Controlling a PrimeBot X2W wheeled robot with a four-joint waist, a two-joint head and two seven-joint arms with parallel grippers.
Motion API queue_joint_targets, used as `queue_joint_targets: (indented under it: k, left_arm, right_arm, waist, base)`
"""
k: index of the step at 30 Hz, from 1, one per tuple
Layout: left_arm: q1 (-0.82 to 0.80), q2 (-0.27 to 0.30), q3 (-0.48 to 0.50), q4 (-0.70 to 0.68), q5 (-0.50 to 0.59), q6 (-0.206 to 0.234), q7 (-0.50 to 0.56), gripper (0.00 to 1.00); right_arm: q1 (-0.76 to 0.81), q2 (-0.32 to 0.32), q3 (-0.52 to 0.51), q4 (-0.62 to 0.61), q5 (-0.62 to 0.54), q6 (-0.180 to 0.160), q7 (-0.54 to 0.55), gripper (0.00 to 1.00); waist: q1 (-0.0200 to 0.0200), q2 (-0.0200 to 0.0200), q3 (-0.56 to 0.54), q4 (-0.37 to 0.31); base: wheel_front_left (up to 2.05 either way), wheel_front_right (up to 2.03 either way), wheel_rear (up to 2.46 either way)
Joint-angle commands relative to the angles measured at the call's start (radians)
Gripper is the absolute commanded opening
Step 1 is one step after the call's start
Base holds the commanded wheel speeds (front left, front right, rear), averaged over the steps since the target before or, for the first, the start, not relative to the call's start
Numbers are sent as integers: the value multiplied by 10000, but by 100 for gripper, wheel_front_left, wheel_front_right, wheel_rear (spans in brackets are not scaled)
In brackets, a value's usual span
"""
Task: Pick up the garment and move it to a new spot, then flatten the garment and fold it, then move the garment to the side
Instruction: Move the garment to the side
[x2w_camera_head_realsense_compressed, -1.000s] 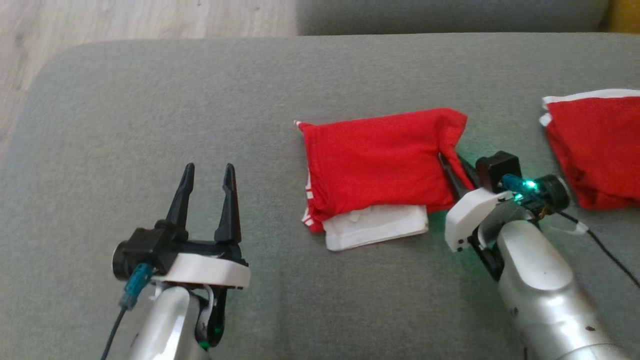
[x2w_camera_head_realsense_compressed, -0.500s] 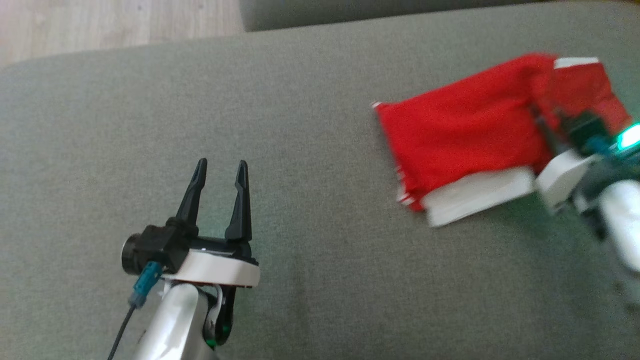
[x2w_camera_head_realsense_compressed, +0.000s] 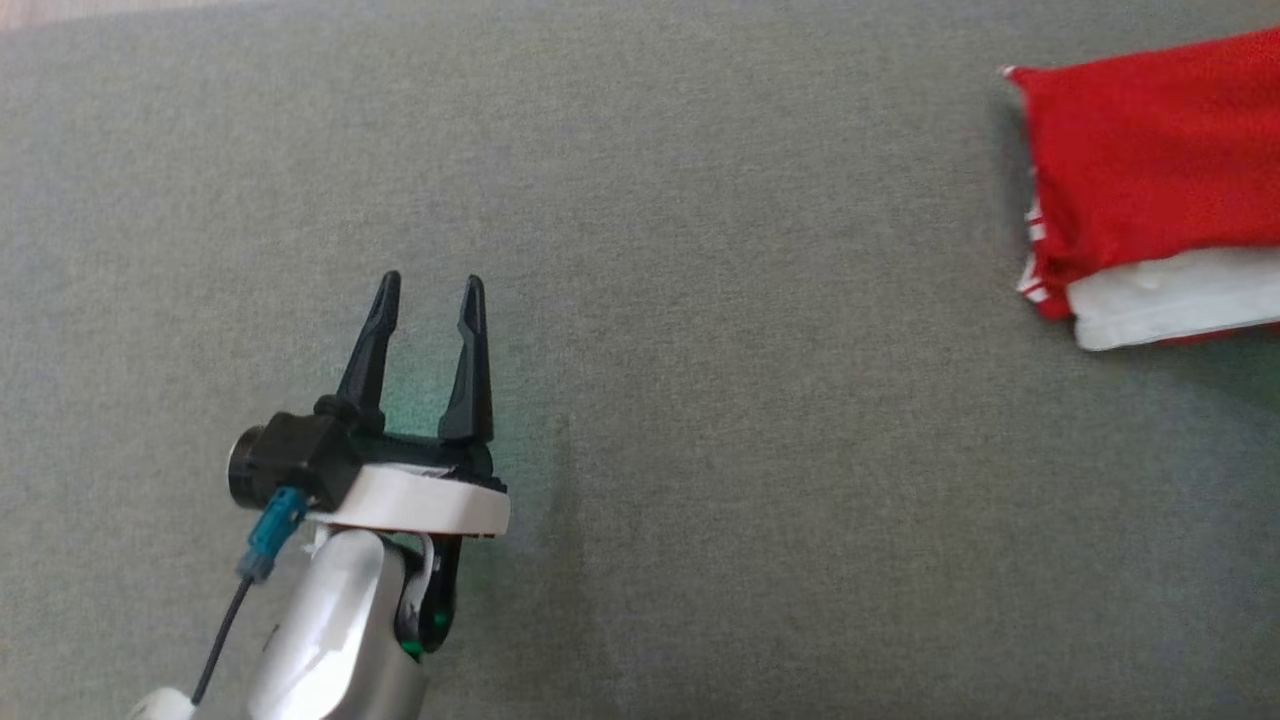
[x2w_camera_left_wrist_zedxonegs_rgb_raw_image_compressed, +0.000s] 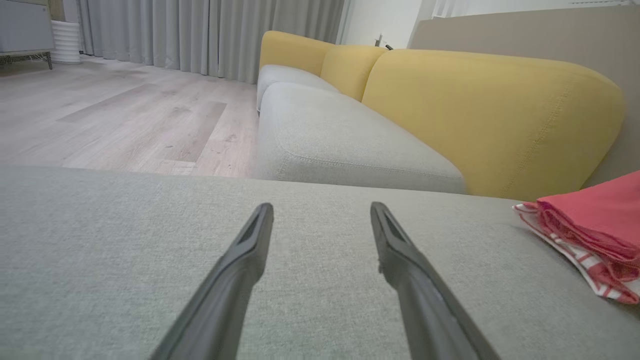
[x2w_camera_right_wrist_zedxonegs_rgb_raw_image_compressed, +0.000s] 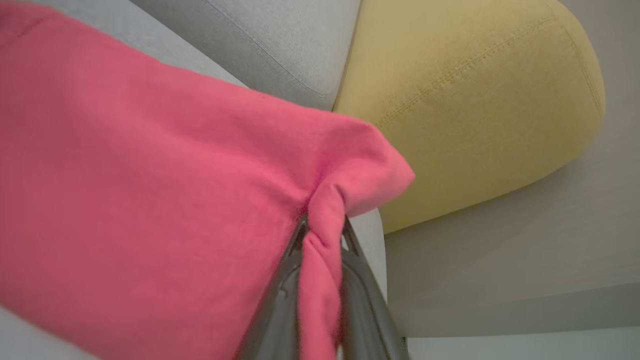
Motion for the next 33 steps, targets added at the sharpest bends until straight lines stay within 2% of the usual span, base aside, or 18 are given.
queue_joint_targets:
  k: [1,6,7,8,15,21,27,33]
  left_arm:
    - [-382,70,380,-245,134,-39,-51,100]
    - [-463,70,527,-230,220,-109,-51,100]
    - [-477,70,557,-219,233,-125,-51,100]
    - [-488,70,587,-205,242,-140,-51,100]
    - [-425,70,741,-86,273,-178,-51,100]
    - [-216,70,831,-85,238,-153,-51,100]
    - [117,70,862,-218,199,-79,-51,100]
    - [583,70,888,-406,280,-38,-51,100]
  right_arm:
    - [-219,-522,-124,-85,15,-7,-43,0]
    - [-362,-531,-326,303,-74,-7,1,0]
    - [-374,-503,-387,352,-132,-7,-24,69]
    - [-382,-456,-477,399,-190,-7,-53,100]
    - [-443,39,-1112,344,-601,-7,-311,100]
    - [-548,942,-1603,-529,-752,-7,-633,100]
    - [-123,2491,-2005,-2125,-268,-7,-1161,100]
    - [1238,4554,-2239,-3757,585,-7,-1733,100]
  waist:
    - [-1,0,146,87]
    - [-1,0,356,153]
    - [-1,0,374,164]
    - [-1,0,373,172]
    - [-1,0,-23,117]
    - [-1,0,-835,78]
    - [-1,0,-1742,206]
    - [-1,0,-2342,381]
  base:
    - [0,0,0]
    - [0,0,0]
    - [0,0,0]
    - [0,0,0]
    - [0,0,0]
    - [0,0,0]
    - [0,0,0]
    - [0,0,0]
